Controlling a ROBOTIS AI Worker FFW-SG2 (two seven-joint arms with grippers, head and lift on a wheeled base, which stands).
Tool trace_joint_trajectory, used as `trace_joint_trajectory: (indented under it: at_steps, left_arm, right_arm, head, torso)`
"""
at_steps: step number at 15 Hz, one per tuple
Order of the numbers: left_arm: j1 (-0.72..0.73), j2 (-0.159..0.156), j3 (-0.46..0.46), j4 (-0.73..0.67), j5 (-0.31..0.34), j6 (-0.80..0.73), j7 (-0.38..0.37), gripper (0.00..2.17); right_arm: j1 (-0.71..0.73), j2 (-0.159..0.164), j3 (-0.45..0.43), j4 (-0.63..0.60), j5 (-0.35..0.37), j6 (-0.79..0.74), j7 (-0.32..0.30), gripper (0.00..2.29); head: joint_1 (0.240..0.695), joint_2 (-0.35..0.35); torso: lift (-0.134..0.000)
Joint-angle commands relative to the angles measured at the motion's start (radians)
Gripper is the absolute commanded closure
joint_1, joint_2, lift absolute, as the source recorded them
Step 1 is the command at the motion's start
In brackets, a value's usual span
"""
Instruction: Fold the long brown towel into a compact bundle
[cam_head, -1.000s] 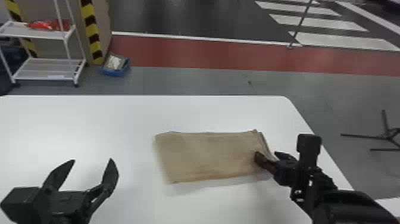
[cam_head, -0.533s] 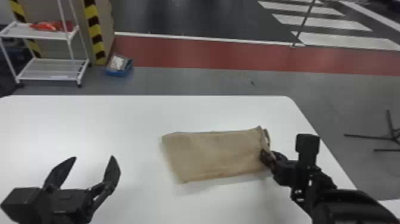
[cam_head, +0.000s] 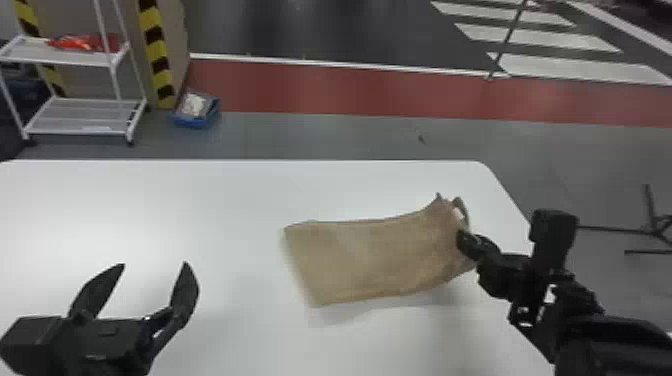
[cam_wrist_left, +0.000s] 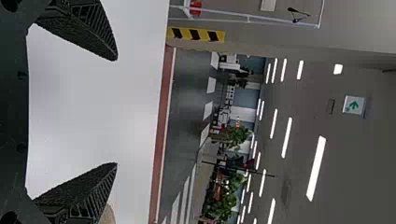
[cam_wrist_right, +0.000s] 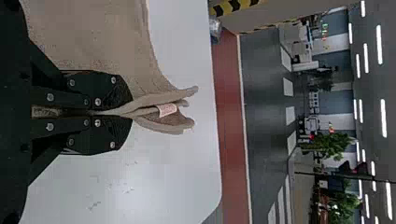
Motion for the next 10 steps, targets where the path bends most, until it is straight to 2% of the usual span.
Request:
trace_joint_trajectory:
  at_steps: [1, 2, 4, 6, 7, 8, 10]
  left_arm:
    - [-0.002, 0.000, 0.000, 0.000, -0.002, 0.004, 0.000, 0.07]
    - [-0.002, 0.000, -0.001, 0.002, -0.002, 0.004, 0.000, 0.07]
    - [-0.003, 0.000, -0.001, 0.003, -0.003, 0.007, 0.000, 0.07]
    - [-0.002, -0.002, -0.001, 0.003, -0.003, 0.010, 0.000, 0.07]
    - [0.000, 0.000, 0.000, 0.005, -0.002, 0.010, 0.000, 0.07]
    - [0.003, 0.000, 0.005, 0.005, 0.000, 0.010, 0.000, 0.07]
    - [0.003, 0.000, 0.010, 0.009, 0.002, 0.013, 0.000, 0.07]
  right_arm:
    - [0.011, 0.001, -0.033, -0.147, -0.048, 0.079, -0.001, 1.54]
    - [0.017, 0.004, -0.021, -0.205, -0.056, 0.103, -0.001, 1.54]
    - [0.031, 0.015, 0.058, -0.279, -0.045, 0.106, -0.008, 1.54]
    - [0.028, 0.018, 0.183, -0.290, 0.001, 0.146, -0.021, 1.54]
    - [0.020, 0.020, 0.259, -0.283, 0.053, 0.158, -0.026, 1.54]
    - [0.014, 0.024, 0.321, -0.271, 0.098, 0.177, -0.034, 1.54]
    - [0.006, 0.030, 0.374, -0.251, 0.121, 0.235, -0.038, 1.52]
  head:
    - [0.695, -0.182]
    - [0.695, -0.185]
    - [0.695, -0.182]
    - [0.695, -0.140]
    - [0.695, -0.114]
    - [0.695, -0.059]
    - [0.695, -0.005]
  torso:
    - [-0.119]
    - [-0.119]
    - [-0.119]
    - [-0.119]
    - [-0.119]
    - [-0.119]
    - [-0.119]
